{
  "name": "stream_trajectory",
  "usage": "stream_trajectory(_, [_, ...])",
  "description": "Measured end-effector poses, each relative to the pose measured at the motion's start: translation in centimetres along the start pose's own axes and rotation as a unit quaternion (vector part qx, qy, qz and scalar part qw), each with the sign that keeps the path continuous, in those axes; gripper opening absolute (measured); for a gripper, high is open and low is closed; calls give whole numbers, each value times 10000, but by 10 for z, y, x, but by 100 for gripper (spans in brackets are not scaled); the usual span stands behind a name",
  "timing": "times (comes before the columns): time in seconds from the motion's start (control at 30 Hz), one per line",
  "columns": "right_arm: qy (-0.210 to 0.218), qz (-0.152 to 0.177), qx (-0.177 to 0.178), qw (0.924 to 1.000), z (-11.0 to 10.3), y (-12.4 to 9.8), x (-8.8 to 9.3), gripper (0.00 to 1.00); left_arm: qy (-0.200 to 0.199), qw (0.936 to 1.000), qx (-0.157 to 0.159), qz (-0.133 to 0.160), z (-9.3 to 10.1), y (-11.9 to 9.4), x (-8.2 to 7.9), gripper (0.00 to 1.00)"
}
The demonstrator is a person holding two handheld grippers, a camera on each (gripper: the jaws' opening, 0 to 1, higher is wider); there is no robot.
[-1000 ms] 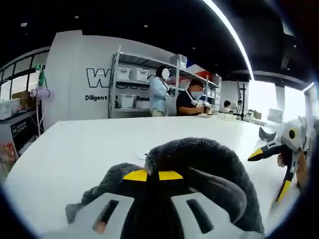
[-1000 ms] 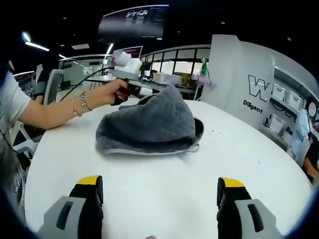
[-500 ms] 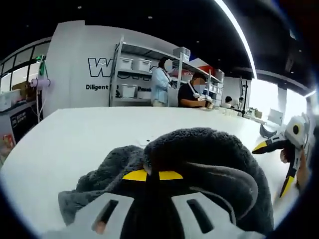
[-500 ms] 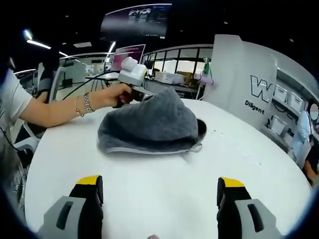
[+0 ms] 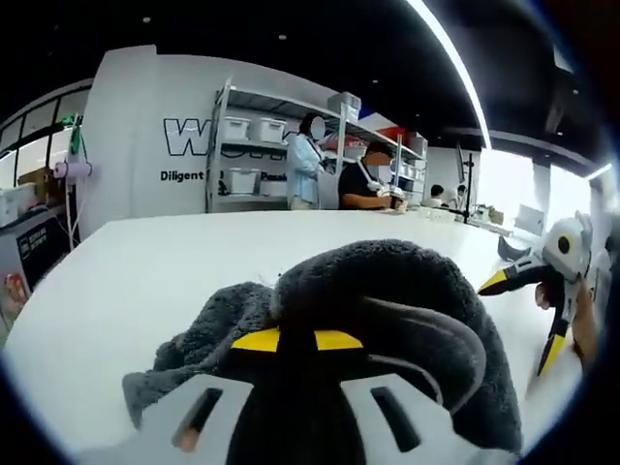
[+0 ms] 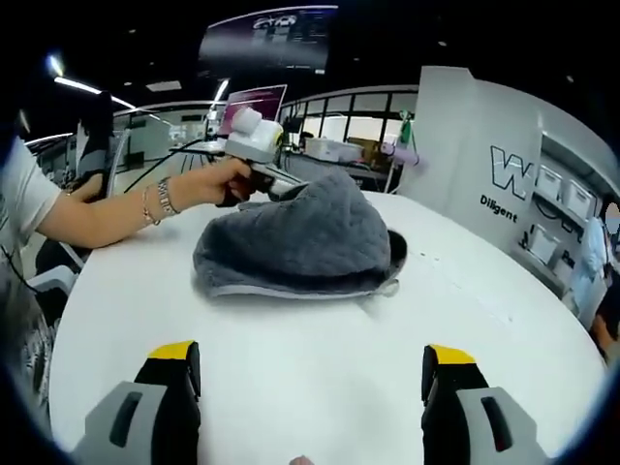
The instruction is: Fold the towel on the table until its edges align and the towel forms a compact rectangular stack.
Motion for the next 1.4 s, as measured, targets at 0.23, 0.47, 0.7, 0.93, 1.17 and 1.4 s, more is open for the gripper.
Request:
stream_trajectory(0.23, [20,-70,-54,10000,-2,3,4,99,69,9998,25,200,1,-10,-20,23])
stream_trajectory(0.47, [56,-87,-51,9999,0,4,5,99,-82,9983,179,550,5,-21,-35,29])
stream_trajectory(0.7, [60,-127,-45,9999,0,4,8,99,-147,9968,268,733,3,-41,-41,30])
stream_trajectory(0.93, [20,-200,-83,9998,-3,5,10,99,-120,9963,421,743,10,-67,-36,29])
stream_trajectory(1.17, [-19,-279,-84,9996,-4,5,13,99,32,9930,686,962,29,-93,-44,33])
stream_trajectory(1.4, [-36,-324,-86,9994,-4,5,14,99,23,9914,864,980,37,-100,-41,48])
Point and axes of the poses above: the point that each gripper's makers call its tool centre point, and the gripper's own axes: y roughly forward along the fingers, z roughly to its right, x roughly out of its underside, the point moved 1 cm from there along -y, roughly backward along the fingers, and after that the axes turned 6 degrees about z, right-handed, at the moved point
